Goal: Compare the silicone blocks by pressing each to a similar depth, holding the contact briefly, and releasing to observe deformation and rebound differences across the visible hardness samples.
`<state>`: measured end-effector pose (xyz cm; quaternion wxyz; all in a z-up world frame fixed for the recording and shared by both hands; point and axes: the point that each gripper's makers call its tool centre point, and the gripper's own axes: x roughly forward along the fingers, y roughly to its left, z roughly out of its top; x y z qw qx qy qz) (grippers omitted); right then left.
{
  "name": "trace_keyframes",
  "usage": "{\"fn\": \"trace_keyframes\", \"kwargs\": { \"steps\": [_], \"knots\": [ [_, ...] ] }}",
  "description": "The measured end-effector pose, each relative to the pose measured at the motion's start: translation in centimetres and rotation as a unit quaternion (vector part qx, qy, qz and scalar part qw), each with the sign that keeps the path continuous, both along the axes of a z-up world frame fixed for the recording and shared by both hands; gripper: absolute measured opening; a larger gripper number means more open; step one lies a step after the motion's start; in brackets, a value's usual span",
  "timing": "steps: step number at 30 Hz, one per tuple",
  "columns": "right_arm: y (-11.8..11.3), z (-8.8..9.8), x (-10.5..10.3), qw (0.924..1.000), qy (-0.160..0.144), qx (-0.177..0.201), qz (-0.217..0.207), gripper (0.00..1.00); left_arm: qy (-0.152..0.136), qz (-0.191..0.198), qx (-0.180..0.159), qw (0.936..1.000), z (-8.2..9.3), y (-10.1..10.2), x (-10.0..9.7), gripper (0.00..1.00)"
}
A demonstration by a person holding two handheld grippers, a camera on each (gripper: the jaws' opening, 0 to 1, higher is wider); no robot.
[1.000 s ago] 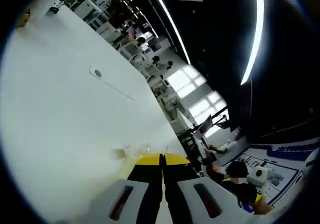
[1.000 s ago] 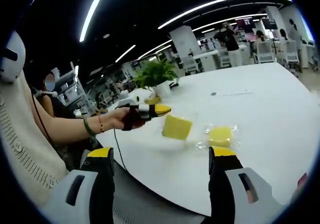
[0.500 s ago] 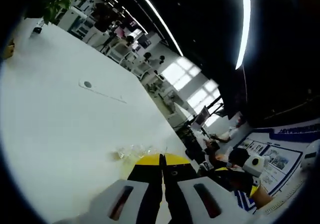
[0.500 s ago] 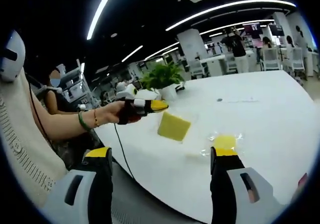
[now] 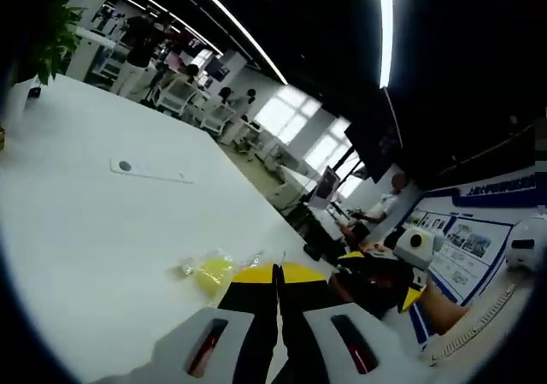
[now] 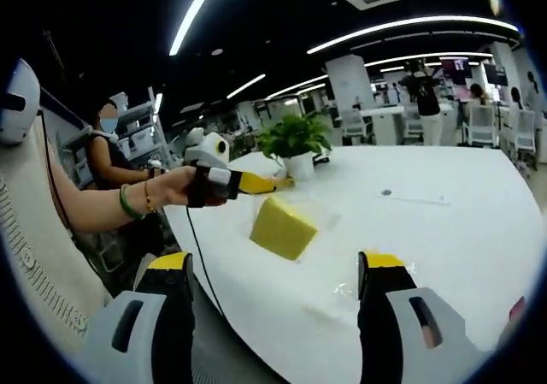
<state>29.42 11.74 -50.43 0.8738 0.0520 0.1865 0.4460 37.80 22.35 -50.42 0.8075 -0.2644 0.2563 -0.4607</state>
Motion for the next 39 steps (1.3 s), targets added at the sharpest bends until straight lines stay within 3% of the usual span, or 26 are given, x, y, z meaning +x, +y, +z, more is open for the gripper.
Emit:
{"fn": "trace_keyframes", "kwargs": {
  "steps": [9, 12, 17, 22, 34, 39],
  "knots": [
    [1.9, 0.3, 1.6, 0.9992, -0.018, -0.019, 0.031, 0.73, -0.038, -0.032, 0.027, 0.9984, 2.3, -0.4, -1.1, 0.00],
    [2.5, 0.5, 1.9, 0.9986, -0.024, -0.021, 0.042, 0.72, -0.035, -0.044, 0.015, 0.9983, 3.3, -0.7, -1.6, 0.00],
    [3.2, 0.5, 2.9, 0.9973, -0.035, -0.042, 0.049, 0.76, -0.062, -0.073, 0.027, 0.9950, 4.8, -1.4, -2.9, 0.00],
    [4.1, 1.3, 3.4, 0.9962, -0.044, -0.037, 0.066, 0.75, -0.083, -0.112, 0.008, 0.9902, 6.6, -2.2, -4.2, 0.00],
    [6.3, 1.4, 4.3, 0.9920, -0.050, -0.050, 0.105, 0.73, -0.107, -0.165, 0.028, 0.9801, 7.6, -2.8, -4.7, 0.00],
    [7.2, 0.7, 4.7, 0.9898, -0.049, -0.061, 0.119, 0.69, -0.126, -0.189, 0.041, 0.9730, 7.7, -3.3, -5.1, 0.00]
  ]
}}
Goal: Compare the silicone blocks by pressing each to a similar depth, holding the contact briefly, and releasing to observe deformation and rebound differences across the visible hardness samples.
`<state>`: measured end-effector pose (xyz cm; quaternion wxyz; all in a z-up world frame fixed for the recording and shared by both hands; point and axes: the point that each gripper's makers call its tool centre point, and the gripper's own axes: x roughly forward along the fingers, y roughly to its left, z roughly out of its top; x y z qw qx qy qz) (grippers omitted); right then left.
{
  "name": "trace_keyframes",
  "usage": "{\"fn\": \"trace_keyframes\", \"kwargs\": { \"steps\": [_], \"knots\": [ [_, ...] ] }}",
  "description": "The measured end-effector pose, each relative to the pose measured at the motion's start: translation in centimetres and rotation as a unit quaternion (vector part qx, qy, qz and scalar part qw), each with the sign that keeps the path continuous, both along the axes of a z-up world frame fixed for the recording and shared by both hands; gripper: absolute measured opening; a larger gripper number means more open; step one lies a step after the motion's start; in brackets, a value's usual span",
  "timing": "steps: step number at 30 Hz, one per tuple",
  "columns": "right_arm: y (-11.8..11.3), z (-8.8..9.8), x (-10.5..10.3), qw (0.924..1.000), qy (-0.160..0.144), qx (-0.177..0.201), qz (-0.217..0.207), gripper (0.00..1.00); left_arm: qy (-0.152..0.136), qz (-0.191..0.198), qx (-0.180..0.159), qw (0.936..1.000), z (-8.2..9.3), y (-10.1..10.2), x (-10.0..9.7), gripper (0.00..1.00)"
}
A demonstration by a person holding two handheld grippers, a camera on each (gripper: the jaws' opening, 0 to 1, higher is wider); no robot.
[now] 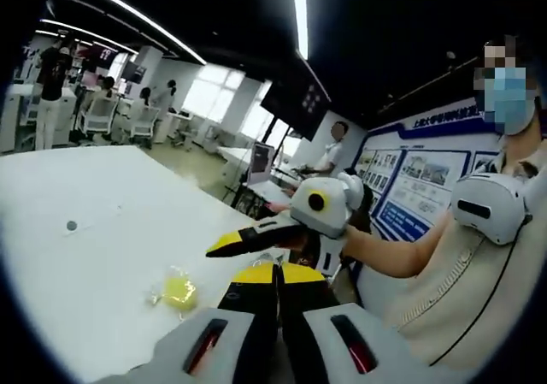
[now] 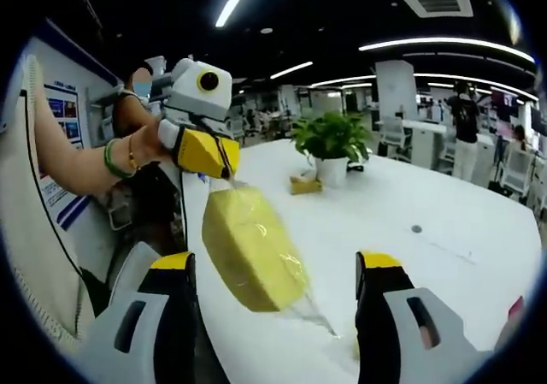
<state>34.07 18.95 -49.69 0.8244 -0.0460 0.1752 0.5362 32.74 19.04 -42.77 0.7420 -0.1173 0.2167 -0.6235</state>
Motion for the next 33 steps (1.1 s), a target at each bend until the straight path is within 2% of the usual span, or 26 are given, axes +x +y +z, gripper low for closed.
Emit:
{"fn": "trace_keyframes", "kwargs": {
  "steps": [6, 10, 15, 22, 33],
  "knots": [
    [1.2, -0.5, -0.7, 0.9993, -0.003, -0.004, 0.036, 0.57, -0.030, -0.030, 0.018, 0.9990, -0.2, -0.5, -0.9, 0.00],
    [1.9, -1.0, -1.2, 0.9982, -0.001, -0.010, 0.059, 0.44, -0.038, -0.030, 0.024, 0.9985, -0.3, -0.6, -0.9, 0.00],
    [2.2, -1.8, -1.4, 0.9971, 0.008, -0.022, 0.073, 0.38, -0.059, -0.040, 0.046, 0.9964, -0.8, -0.4, -1.0, 0.00],
    [2.2, -2.9, -1.3, 0.9939, -0.039, -0.066, 0.079, 0.27, -0.078, -0.043, 0.073, 0.9934, -2.1, 0.1, -1.0, 0.00],
    [2.2, -3.3, -1.5, 0.9910, -0.062, -0.098, 0.066, 0.16, -0.104, -0.046, 0.084, 0.9899, -2.7, 0.4, -1.3, 0.00]
  ]
}}
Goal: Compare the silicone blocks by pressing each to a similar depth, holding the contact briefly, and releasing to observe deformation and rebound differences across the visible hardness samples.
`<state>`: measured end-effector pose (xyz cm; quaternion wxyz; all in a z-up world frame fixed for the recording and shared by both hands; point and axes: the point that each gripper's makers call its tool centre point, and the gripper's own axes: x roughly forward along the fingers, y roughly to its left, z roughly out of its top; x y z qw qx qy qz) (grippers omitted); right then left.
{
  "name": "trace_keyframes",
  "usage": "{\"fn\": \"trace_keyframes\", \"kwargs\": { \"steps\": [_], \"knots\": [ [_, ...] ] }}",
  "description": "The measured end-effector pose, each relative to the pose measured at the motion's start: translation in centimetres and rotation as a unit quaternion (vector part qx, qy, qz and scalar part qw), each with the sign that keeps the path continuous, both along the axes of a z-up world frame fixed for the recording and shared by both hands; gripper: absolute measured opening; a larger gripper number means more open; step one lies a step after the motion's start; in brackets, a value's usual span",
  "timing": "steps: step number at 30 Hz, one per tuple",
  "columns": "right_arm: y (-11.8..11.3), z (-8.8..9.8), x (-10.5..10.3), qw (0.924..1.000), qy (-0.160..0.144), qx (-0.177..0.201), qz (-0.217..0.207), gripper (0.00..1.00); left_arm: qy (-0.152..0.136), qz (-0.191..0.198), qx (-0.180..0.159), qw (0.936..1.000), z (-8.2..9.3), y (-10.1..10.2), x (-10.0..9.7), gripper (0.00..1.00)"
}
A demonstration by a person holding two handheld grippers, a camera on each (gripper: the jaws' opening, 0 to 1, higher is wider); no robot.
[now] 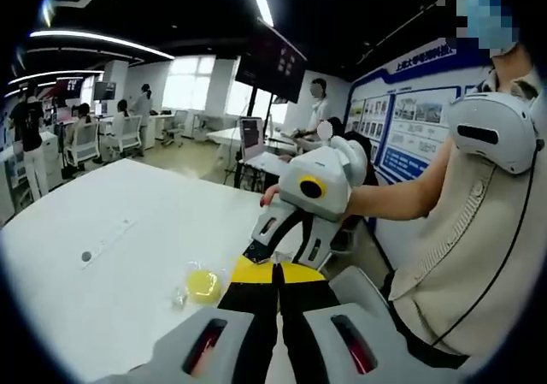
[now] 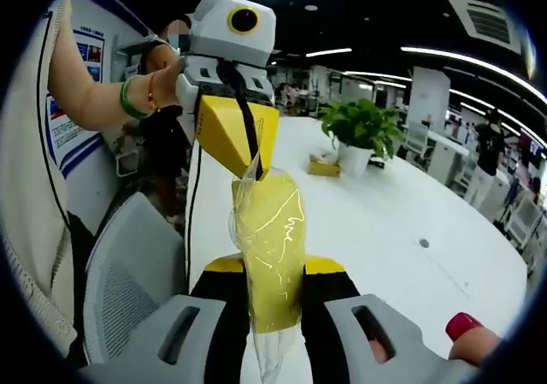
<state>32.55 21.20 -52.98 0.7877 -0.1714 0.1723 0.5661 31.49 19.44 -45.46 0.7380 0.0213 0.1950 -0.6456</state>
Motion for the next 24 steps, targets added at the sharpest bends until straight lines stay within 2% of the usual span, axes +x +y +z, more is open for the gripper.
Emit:
{"fn": "trace_keyframes", "kwargs": {
  "steps": [6, 8, 9, 10, 11, 13, 14, 15, 17, 18, 19, 20, 21, 22, 24],
  "knots": [
    [0.1, -0.4, -0.1, 0.9999, -0.007, -0.011, -0.005, 0.12, -0.025, 0.001, 0.002, 0.9997, -0.4, 0.2, 0.0, 0.00],
    [0.1, -0.6, -0.3, 0.9998, -0.010, -0.018, -0.004, 0.10, -0.057, -0.006, 0.014, 0.9983, -0.7, 0.2, -0.1, 0.00],
    [0.1, -0.7, -0.4, 0.9998, -0.006, -0.020, -0.008, 0.09, -0.055, -0.007, 0.017, 0.9983, -0.7, 0.1, -0.4, 0.00],
    [0.1, -0.8, -0.5, 0.9998, -0.006, -0.019, -0.008, 0.08, -0.067, -0.007, 0.020, 0.9975, -0.7, 0.1, -0.3, 0.00],
    [0.2, -1.0, -1.0, 0.9997, 0.013, -0.019, -0.002, 0.08, -0.076, -0.012, 0.026, 0.9967, -0.9, 0.1, -0.5, 0.00],
    [0.1, -1.0, -0.7, 0.9998, -0.001, -0.020, -0.008, 0.07, -0.075, -0.009, 0.025, 0.9968, -0.9, 0.0, -0.5, 0.00],
    [0.1, -1.1, -1.0, 0.9996, 0.017, -0.020, -0.007, 0.06, -0.073, -0.011, 0.028, 0.9969, -1.0, 0.0, -0.6, 0.00],
    [0.1, -1.0, -0.9, 0.9997, 0.007, -0.020, -0.009, 0.06, -0.075, -0.010, 0.028, 0.9967, -1.0, 0.0, -0.5, 0.00],
    [0.1, -1.2, -1.1, 0.9997, 0.015, -0.020, -0.008, 0.06, -0.076, -0.011, 0.032, 0.9965, -1.1, -0.1, -0.6, 0.00],
    [0.1, -1.1, -1.0, 0.9997, 0.002, -0.024, -0.009, 0.06, -0.081, -0.011, 0.032, 0.9961, -1.0, -0.1, -0.6, 0.00],
    [0.1, -1.2, -1.2, 0.9995, 0.022, -0.022, -0.007, 0.06, -0.079, -0.012, 0.033, 0.9962, -1.0, -0.1, -0.6, 0.00],
    [0.1, -1.2, -1.2, 0.9995, 0.022, -0.021, -0.008, 0.06, -0.079, -0.012, 0.034, 0.9962, -1.1, -0.1, -0.6, 0.00],
    [0.0, -1.2, -1.0, 0.9996, 0.006, -0.025, -0.008, 0.06, -0.080, -0.012, 0.033, 0.9961, -1.1, -0.1, -0.6, 0.00],
    [0.0, -1.3, -1.2, 0.9996, 0.015, -0.025, -0.007, 0.06, -0.078, -0.012, 0.035, 0.9963, -1.2, -0.1, -0.6, 0.00],
    [0.0, -1.3, -1.2, 0.9995, 0.013, -0.026, -0.007, 0.06, -0.082, -0.012, 0.036, 0.9959, -1.2, -0.2, -0.7, 0.00]
  ]
}}
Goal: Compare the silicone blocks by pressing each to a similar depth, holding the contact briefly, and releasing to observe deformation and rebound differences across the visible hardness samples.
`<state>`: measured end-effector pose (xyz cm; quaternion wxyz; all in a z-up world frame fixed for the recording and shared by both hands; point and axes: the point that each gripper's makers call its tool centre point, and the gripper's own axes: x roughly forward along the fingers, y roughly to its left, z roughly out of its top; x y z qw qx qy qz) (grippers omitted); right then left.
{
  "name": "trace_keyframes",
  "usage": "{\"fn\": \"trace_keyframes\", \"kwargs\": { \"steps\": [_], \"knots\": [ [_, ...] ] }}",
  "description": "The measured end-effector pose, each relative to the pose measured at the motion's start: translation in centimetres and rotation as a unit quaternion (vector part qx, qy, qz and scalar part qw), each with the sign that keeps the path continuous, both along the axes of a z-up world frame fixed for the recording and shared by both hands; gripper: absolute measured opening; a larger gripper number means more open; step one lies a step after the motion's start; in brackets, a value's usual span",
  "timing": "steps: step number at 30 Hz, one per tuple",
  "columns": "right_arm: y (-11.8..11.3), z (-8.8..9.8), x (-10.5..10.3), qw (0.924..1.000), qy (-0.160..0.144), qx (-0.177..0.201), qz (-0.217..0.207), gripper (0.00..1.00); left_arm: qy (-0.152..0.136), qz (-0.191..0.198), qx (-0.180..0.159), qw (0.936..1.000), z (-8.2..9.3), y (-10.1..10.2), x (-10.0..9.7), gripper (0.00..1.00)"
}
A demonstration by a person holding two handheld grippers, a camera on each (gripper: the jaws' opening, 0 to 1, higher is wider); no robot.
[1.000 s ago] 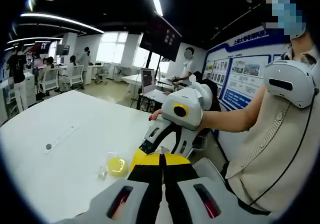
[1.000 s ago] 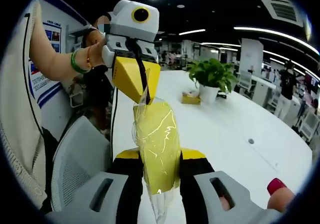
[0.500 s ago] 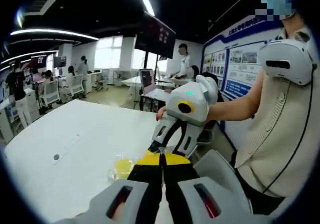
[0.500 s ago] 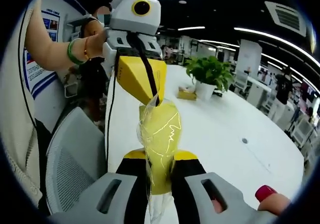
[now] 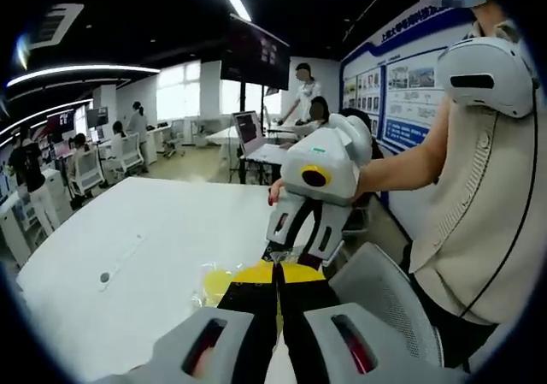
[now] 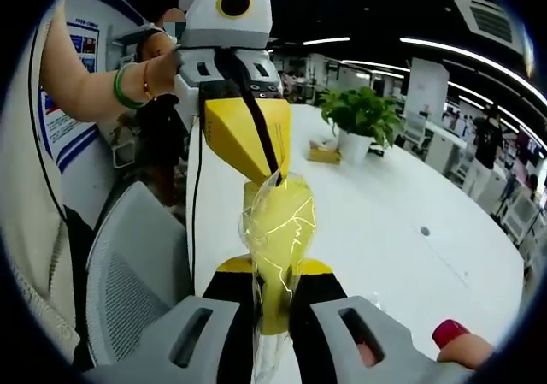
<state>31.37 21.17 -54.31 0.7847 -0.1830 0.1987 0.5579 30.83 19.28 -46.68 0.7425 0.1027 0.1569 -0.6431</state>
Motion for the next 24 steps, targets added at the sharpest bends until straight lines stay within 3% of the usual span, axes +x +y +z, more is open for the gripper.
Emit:
{"fn": "trace_keyframes", "kwargs": {
  "steps": [11, 24],
  "knots": [
    [-0.25, 0.03, -0.28, 1.0000, -0.001, 0.000, 0.000, 0.07, 0.000, 0.003, 0.003, 1.0000, 0.05, -0.32, -0.32, 0.00],
    [-0.38, -0.05, -0.33, 1.0000, 0.004, 0.001, 0.001, 0.08, 0.026, 0.023, 0.007, 0.9994, -0.03, -0.46, -0.39, 0.00]
  ]
}}
